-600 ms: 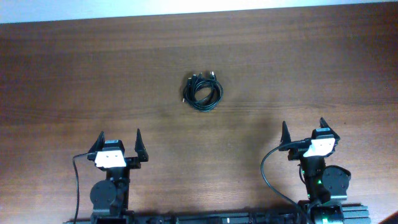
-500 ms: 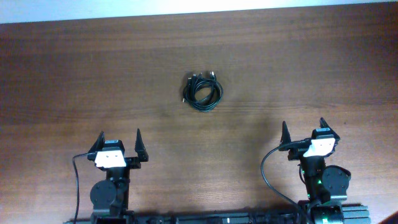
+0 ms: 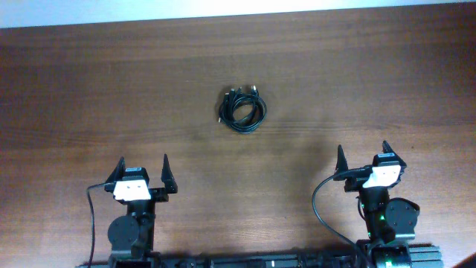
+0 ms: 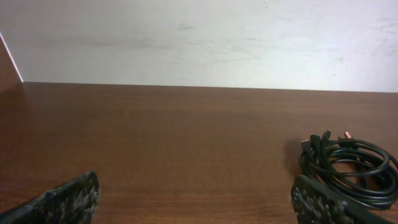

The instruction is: Untangle cables

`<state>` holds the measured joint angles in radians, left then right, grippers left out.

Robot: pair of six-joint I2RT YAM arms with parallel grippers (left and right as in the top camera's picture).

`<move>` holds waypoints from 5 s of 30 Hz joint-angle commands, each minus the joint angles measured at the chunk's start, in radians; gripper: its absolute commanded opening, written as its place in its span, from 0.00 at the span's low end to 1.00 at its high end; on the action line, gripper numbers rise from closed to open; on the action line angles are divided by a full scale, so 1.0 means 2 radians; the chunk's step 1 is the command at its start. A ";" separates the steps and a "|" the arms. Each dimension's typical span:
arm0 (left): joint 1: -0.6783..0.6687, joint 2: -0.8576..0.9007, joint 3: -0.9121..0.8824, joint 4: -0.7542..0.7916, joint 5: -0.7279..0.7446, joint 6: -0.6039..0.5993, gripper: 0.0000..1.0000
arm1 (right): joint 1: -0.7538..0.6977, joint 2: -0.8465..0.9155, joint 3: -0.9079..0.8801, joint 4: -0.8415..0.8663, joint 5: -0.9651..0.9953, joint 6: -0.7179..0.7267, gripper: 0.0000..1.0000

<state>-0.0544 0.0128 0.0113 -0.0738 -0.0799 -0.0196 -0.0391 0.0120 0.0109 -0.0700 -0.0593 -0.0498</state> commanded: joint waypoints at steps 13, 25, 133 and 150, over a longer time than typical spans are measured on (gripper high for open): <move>-0.001 0.000 -0.001 -0.001 -0.007 0.006 0.99 | 0.003 -0.003 -0.003 -0.003 0.004 0.001 0.98; -0.001 0.000 -0.001 -0.001 -0.007 0.006 0.98 | 0.003 -0.003 -0.003 -0.003 0.004 0.001 0.98; -0.047 0.942 0.847 -0.522 0.294 0.033 0.98 | 0.193 0.807 0.620 -0.393 -0.201 0.193 0.98; -0.116 1.090 0.847 -0.480 0.293 -0.127 0.77 | 0.192 0.856 0.620 -0.357 -0.199 0.268 0.98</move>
<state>-0.2703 2.1555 1.6901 -1.0515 0.5110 -0.1669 0.3401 1.7226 1.2289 -0.7841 -0.4709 0.4763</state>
